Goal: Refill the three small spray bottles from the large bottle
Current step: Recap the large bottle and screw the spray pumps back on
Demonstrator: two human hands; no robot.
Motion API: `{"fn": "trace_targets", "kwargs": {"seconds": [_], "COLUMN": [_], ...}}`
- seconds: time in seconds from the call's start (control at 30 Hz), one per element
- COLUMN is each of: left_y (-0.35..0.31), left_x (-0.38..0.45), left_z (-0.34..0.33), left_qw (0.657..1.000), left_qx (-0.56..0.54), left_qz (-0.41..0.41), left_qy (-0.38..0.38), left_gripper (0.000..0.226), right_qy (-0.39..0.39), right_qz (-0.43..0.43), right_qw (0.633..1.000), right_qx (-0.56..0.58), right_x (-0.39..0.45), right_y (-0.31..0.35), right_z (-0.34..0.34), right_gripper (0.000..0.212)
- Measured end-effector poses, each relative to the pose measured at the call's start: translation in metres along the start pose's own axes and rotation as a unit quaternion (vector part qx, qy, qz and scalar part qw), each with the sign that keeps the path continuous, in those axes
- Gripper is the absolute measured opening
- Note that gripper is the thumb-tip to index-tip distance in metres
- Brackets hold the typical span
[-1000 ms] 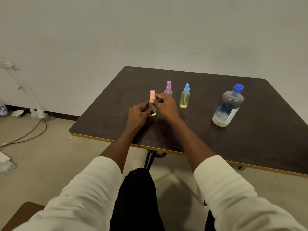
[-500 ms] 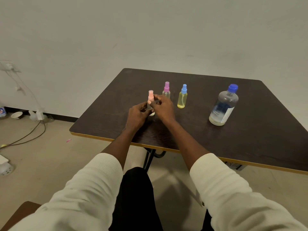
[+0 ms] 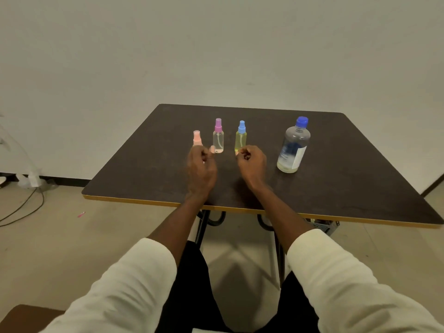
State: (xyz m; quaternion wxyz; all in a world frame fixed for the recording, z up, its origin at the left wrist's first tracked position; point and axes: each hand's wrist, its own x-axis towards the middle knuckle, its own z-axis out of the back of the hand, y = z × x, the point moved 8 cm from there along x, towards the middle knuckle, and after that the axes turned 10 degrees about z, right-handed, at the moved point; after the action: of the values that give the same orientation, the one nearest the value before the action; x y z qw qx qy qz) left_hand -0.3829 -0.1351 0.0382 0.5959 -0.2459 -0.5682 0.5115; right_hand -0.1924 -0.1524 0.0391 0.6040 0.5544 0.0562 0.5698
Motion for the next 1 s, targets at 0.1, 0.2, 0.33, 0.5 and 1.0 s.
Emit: {"fn": "trace_targets", "kwargs": {"seconds": [0.1,0.2,0.33,0.5,1.0], "left_y": [-0.016,-0.023,-0.031,-0.026,-0.052], "left_x": [-0.016,-0.023,-0.028,-0.022,0.002], "left_z": [-0.042,-0.078,-0.114,-0.151,-0.268], "left_qw": [0.998,0.993,0.984,0.978,0.954], "left_qx": [0.018,0.042,0.044,0.037,0.143], "left_qz": [-0.014,-0.006,-0.003,0.05,-0.002], "left_qy": [0.053,0.113,0.173,0.2,0.265], "left_gripper": [0.017,0.018,0.015,0.004,0.011], "right_qy": [0.013,-0.023,-0.136,-0.198,-0.103], "right_qz": [-0.006,-0.016,-0.05,-0.136,-0.149], "right_qw": [1.0,0.999,0.989,0.968,0.983], "right_qx": [-0.022,-0.024,-0.019,-0.069,-0.016], "right_x": [-0.007,-0.013,-0.017,-0.016,0.068], "right_y": [-0.013,-0.027,-0.042,-0.07,-0.162], "right_z": [0.019,0.048,0.092,0.128,0.149], "right_gripper": [0.003,0.007,0.023,0.063,0.054]}}
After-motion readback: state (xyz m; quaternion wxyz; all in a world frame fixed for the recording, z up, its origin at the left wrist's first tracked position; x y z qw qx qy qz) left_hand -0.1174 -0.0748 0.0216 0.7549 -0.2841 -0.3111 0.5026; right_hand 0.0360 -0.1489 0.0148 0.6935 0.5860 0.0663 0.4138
